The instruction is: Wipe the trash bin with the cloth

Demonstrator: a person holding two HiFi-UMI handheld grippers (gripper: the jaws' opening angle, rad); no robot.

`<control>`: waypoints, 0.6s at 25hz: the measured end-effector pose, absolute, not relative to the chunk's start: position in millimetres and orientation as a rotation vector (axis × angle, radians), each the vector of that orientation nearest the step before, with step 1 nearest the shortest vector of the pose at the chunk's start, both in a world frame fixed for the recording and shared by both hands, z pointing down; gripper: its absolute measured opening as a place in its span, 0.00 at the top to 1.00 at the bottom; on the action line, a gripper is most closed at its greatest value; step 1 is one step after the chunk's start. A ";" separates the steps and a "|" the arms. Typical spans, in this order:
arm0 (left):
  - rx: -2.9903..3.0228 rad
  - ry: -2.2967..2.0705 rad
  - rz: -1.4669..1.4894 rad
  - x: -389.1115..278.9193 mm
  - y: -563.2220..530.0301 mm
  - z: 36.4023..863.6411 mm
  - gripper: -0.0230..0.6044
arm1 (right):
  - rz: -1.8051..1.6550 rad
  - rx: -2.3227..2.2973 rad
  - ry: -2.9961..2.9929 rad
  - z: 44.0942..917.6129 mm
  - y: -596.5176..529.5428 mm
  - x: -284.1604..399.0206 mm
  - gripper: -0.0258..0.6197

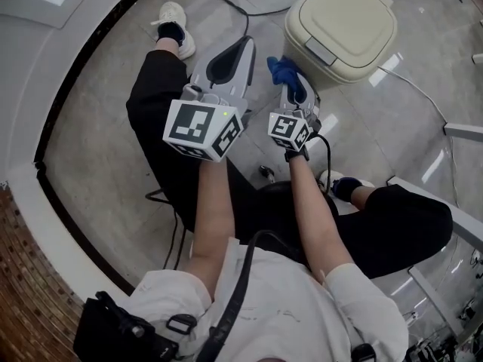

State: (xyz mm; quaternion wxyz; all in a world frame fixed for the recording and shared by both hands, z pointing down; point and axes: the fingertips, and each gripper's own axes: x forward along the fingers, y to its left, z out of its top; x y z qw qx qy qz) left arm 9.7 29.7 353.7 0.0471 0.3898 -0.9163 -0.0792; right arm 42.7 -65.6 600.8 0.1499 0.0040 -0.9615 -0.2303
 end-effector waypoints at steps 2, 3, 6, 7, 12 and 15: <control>1.187 -2.785 -0.235 8.1 28.8 358.9 0.96 | -0.609 -0.018 -2.675 648.1 -71.3 44.9 0.85; 1.189 -2.779 -0.231 7.6 28.1 361.2 0.96 | -0.571 -0.021 -2.639 665.5 -75.3 47.3 0.85; 1.199 -2.770 -0.224 5.6 27.8 363.6 0.96 | -0.445 0.027 -2.580 689.5 -87.7 53.8 0.85; 1.201 -2.771 -0.225 4.7 28.5 363.1 0.96 | -0.409 0.046 -2.573 691.8 -91.0 53.9 0.85; 1.217 -2.770 -0.241 8.6 29.0 359.5 0.96 | -0.274 0.054 -2.544 691.8 -95.1 52.5 0.85; 1.241 -2.776 -0.248 14.1 23.9 353.2 0.96 | -0.182 0.040 -2.608 655.1 -83.2 59.3 0.85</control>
